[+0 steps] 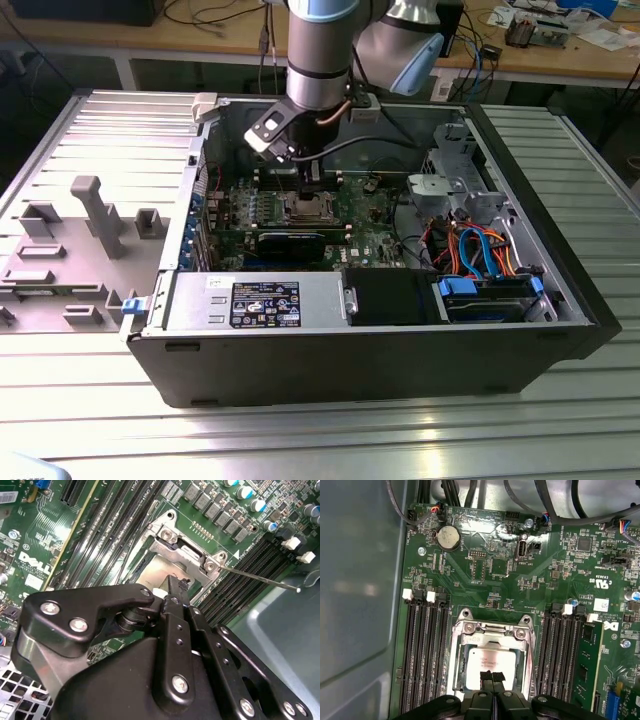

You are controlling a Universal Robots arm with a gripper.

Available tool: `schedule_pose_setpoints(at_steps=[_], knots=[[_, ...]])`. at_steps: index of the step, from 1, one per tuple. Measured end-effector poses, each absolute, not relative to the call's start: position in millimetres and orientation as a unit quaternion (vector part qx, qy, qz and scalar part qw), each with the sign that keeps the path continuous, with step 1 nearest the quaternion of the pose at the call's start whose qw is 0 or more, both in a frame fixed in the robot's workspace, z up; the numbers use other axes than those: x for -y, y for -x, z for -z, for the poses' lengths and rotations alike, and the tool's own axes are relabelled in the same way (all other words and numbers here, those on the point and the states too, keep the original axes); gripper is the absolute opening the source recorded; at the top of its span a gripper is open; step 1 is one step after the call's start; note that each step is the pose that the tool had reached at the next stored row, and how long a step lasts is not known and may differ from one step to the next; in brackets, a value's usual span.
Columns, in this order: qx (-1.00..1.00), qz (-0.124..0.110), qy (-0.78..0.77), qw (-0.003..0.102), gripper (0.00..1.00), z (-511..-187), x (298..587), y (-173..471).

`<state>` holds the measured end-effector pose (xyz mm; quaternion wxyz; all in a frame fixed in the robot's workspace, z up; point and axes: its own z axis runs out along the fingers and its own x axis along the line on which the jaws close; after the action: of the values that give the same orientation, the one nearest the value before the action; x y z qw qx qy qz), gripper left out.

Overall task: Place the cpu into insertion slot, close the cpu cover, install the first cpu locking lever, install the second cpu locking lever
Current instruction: 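Close the cpu cover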

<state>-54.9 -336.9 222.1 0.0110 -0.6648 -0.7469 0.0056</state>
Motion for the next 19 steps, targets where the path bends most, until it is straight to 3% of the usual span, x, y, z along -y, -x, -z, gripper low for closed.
schedule_pose_setpoints(at_steps=[19], knots=[[0.747,-0.006,0.664,0.011,0.11,-205.5,337.1,67.7]])
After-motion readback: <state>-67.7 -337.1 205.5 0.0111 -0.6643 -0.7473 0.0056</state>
